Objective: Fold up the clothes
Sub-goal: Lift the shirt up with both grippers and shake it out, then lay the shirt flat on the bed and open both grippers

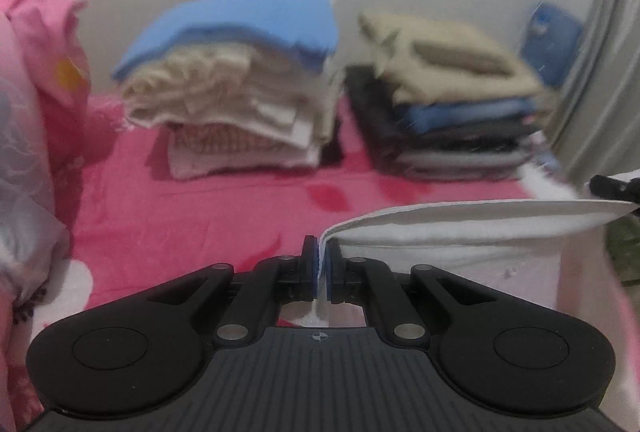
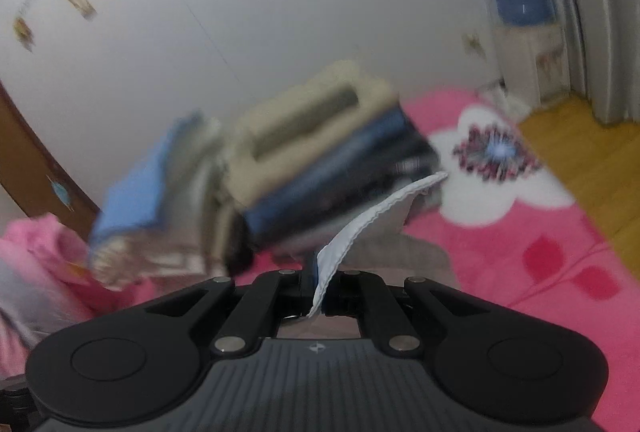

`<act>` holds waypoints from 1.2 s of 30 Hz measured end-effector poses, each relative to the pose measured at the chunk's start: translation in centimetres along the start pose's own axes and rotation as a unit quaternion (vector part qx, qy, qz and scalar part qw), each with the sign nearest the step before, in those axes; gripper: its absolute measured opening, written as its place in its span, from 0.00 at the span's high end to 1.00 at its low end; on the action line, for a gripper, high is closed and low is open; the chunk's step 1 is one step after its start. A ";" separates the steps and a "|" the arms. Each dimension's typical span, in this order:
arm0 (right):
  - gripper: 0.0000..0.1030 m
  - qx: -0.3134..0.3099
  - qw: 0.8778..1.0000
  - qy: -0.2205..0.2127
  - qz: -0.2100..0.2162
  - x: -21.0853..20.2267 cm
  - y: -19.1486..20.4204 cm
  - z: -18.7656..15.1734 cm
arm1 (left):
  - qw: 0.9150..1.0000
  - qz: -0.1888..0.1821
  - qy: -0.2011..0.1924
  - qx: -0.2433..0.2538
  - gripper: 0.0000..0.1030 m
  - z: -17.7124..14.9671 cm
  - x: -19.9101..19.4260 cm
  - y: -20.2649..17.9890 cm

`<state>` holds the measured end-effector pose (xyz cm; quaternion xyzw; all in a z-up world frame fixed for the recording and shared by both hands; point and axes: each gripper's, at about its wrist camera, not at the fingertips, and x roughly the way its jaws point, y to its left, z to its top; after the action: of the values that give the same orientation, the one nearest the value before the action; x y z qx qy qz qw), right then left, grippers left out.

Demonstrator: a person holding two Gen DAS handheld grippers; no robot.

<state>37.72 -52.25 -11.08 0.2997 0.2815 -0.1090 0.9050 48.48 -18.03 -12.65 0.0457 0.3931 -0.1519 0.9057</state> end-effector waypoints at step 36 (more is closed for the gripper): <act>0.80 -0.003 0.998 0.060 0.032 1.2 0.5 -8.4 | 0.957 -0.044 0.084 -0.275 0.56 -17.0 -14.2 16.7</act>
<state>35.17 -46.83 -17.12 0.3122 0.3258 -0.0608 0.8903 32.64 4.66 -14.65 -0.2100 0.4956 -0.0736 0.8395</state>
